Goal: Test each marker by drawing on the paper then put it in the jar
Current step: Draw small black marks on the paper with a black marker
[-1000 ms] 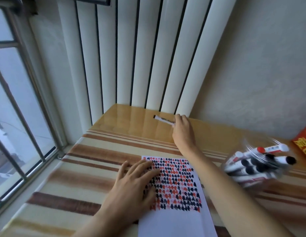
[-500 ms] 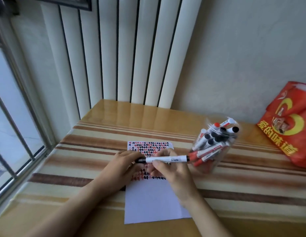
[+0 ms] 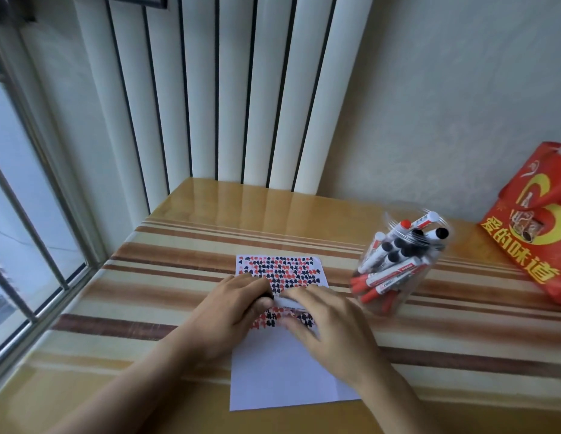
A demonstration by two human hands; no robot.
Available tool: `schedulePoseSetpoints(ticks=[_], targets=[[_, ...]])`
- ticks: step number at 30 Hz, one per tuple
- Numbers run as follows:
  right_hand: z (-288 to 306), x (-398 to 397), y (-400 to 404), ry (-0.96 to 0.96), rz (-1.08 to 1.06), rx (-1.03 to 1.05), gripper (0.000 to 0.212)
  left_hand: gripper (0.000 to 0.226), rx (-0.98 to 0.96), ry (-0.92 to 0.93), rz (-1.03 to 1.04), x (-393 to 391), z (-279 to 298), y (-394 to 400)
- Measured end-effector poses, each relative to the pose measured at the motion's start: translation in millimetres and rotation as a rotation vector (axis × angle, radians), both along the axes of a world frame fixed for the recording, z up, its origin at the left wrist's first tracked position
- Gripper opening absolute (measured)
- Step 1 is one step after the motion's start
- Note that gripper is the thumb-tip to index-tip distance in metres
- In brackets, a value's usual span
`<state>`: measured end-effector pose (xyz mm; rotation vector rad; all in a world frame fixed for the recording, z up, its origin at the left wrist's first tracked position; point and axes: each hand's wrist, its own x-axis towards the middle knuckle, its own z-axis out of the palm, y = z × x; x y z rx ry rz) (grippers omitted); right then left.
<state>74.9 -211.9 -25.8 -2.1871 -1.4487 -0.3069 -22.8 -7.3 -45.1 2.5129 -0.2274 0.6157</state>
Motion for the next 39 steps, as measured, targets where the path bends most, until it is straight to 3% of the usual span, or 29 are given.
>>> schedulePoseSetpoints(ticks=[6, 12, 20, 25, 30, 35, 39], targets=[[6.0, -5.6, 4.0, -0.122, -0.072, -0.056, 0.035, 0.043, 0.022, -0.070, 0.026, 0.6, 4.4, -0.8], [6.5, -7.1, 4.1, -0.021, -0.052, -0.060, 0.034, 0.022, 0.208, -0.176, 0.083, 3.3, 6.0, 0.5], [8.9, -8.5, 0.2, 0.130, -0.022, -0.077, 0.034, 0.041, 0.302, -0.149, 0.088, 3.0, 10.1, -2.4], [10.6, -9.8, -1.8, -0.052, -0.091, -0.138, 0.035, 0.034, 0.188, -0.040, 0.040, 2.2, 10.6, -6.2], [2.8, -19.5, 8.7, -0.057, -0.027, -0.154, 0.027, 0.029, 0.097, 0.052, 0.005, 4.4, 6.5, -11.3], [-0.9, -21.2, 16.9, -0.229, -0.089, -0.074, 0.026, 0.031, 0.005, -0.016, -0.017, 4.5, 2.3, -9.4], [1.1, -12.8, 12.3, -0.178, -0.136, -0.045, 0.031, 0.039, -0.030, -0.125, 0.048, 4.8, 6.5, 3.3]])
